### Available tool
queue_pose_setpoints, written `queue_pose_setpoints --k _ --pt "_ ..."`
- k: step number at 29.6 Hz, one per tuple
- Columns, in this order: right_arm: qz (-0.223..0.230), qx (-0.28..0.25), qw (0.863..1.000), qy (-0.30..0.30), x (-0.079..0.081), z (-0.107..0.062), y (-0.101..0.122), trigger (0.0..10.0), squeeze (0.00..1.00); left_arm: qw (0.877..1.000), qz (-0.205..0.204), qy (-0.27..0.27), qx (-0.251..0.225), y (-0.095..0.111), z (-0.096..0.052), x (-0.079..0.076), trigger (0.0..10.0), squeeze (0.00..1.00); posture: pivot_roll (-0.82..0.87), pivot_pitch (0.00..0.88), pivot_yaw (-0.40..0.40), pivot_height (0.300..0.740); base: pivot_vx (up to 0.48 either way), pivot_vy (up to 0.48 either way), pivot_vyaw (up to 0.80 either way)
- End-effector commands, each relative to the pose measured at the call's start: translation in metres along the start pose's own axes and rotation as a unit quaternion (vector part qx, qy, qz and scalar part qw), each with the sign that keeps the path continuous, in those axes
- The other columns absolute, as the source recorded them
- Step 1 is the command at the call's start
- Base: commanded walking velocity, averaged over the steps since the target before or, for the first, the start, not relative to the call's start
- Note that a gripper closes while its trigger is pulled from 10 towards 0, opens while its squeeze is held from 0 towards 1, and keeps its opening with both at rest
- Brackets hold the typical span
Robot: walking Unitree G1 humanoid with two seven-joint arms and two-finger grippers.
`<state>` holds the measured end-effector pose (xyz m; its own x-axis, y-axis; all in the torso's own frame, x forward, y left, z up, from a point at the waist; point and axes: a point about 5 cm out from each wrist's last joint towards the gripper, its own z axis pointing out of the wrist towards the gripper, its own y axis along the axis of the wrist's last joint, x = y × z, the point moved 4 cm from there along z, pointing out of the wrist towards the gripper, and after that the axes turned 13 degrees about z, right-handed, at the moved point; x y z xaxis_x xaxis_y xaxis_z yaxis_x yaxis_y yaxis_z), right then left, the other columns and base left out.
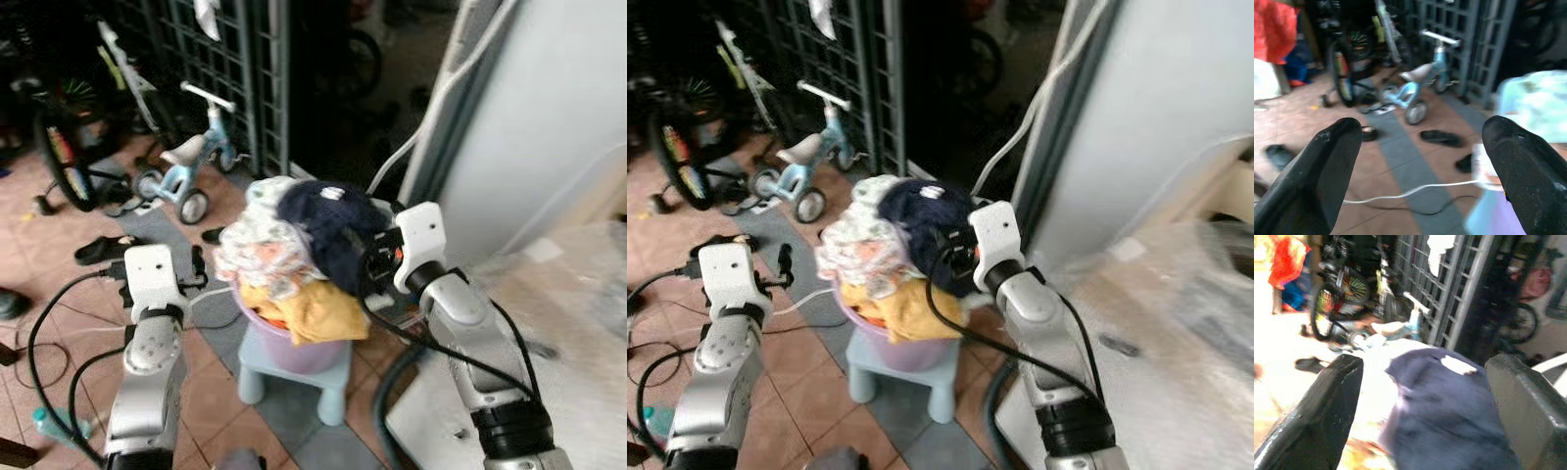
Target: Clothes washing
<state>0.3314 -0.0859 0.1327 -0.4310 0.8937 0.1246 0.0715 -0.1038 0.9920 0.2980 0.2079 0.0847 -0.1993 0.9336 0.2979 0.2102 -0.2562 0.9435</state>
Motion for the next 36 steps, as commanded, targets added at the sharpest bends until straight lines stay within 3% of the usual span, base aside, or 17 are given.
queue_pose_setpoints --k 1,3,7,15,36 --pt "-0.014 0.000 0.999 -0.036 -0.017 -0.003 0.001 10.0 0.00 1.000 -0.003 -0.011 -0.008 0.007 0.000 -0.007 10.0 0.00 0.01 0.000 -0.010 0.740 0.000 0.480 0.00" --pt "-0.019 -0.004 0.998 -0.052 -0.022 -0.004 0.003 10.0 0.00 1.000 -0.002 -0.012 -0.010 0.008 0.000 -0.008 10.0 0.00 0.01 0.000 -0.010 0.740 0.000 0.480 0.00" --pt "-0.005 -0.007 0.990 -0.143 -0.055 -0.012 0.002 10.0 0.00 1.000 0.006 -0.014 -0.022 0.010 -0.001 -0.006 10.0 0.00 0.01 0.000 -0.006 0.740 0.000 0.120 0.00" --pt "0.000 -0.008 0.980 -0.200 -0.073 -0.021 -0.002 10.0 0.00 0.999 0.012 -0.022 -0.032 0.013 0.000 -0.003 10.0 0.00 0.00 0.000 0.004 0.740 0.000 0.000 0.00" --pt "0.001 0.032 0.991 -0.132 -0.052 -0.006 -0.017 10.0 0.00 0.999 0.012 -0.023 -0.024 0.008 -0.003 -0.004 10.0 0.00 0.01 0.000 -0.007 0.740 0.297 0.000 0.00"
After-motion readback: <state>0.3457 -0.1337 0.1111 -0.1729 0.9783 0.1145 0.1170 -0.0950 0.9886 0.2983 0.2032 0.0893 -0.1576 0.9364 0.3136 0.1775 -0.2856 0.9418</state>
